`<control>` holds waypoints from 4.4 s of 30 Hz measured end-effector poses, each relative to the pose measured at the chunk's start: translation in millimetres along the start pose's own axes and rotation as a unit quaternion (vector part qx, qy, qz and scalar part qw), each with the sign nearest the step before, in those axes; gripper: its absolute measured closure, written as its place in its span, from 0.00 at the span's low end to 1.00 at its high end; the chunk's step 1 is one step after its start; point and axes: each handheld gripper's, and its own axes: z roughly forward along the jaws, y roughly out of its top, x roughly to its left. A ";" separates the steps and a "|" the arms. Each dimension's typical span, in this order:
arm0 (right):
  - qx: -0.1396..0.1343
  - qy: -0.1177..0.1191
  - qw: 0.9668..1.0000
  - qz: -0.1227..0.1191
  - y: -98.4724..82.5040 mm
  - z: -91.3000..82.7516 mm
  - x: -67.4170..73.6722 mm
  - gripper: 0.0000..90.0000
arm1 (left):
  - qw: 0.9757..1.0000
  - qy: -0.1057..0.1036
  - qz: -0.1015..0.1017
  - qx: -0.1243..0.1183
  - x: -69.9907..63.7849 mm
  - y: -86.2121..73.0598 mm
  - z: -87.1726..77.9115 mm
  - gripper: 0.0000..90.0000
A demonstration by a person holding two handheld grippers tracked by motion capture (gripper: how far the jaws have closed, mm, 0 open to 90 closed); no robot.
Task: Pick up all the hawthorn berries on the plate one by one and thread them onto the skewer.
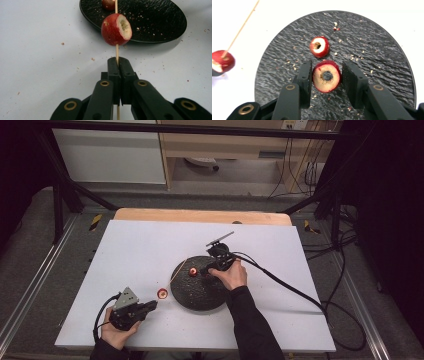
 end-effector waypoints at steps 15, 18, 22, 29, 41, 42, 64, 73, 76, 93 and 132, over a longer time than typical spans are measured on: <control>-0.069 0.013 0.998 -0.008 -12.7 -26.0 3.5 0.69 | 1.000 -0.002 0.000 -0.002 -1.9 0.4 0.8 0.99; -0.083 0.016 0.996 -0.006 -16.0 -29.5 2.6 0.69 | 1.000 -0.002 0.000 -0.002 -2.1 0.5 0.7 0.99; -0.100 0.019 0.995 -0.004 -21.2 -33.4 0.6 0.69 | 1.000 -0.002 -0.001 -0.003 -2.1 0.6 0.7 0.99; -0.150 0.038 0.988 0.011 -33.5 -38.6 -2.1 0.69 | 1.000 -0.002 -0.003 -0.008 -3.2 0.9 1.0 0.99; -0.251 0.080 0.964 0.046 -56.4 -37.4 -1.4 0.69 | 1.000 -0.003 -0.003 -0.013 -5.1 1.4 1.4 0.99; -0.260 0.085 0.960 0.052 -59.2 -36.1 -1.7 0.69 | 1.000 -0.003 -0.003 -0.013 -5.2 1.4 1.4 0.99; -0.400 0.108 0.904 0.104 -75.5 -16.6 2.5 0.69 | 1.000 -0.008 -0.015 -0.026 -11.1 2.8 4.1 0.99; -0.441 0.110 0.882 0.120 -73.3 -15.3 3.3 0.69 | 0.999 -0.010 -0.018 -0.030 -14.1 3.8 5.1 0.99; -0.453 0.107 0.877 0.123 -71.8 -14.4 2.1 0.69 | 0.999 -0.011 -0.020 -0.032 -15.2 4.1 5.5 0.99; -0.499 0.108 0.848 0.143 -63.1 -11.6 -4.4 0.69 | 0.999 -0.021 -0.020 -0.046 -30.8 10.9 12.0 0.99; -0.515 0.106 0.840 0.132 -66.1 -6.0 -1.8 0.69 | 0.997 -0.042 -0.030 -0.049 -44.5 15.3 22.2 0.99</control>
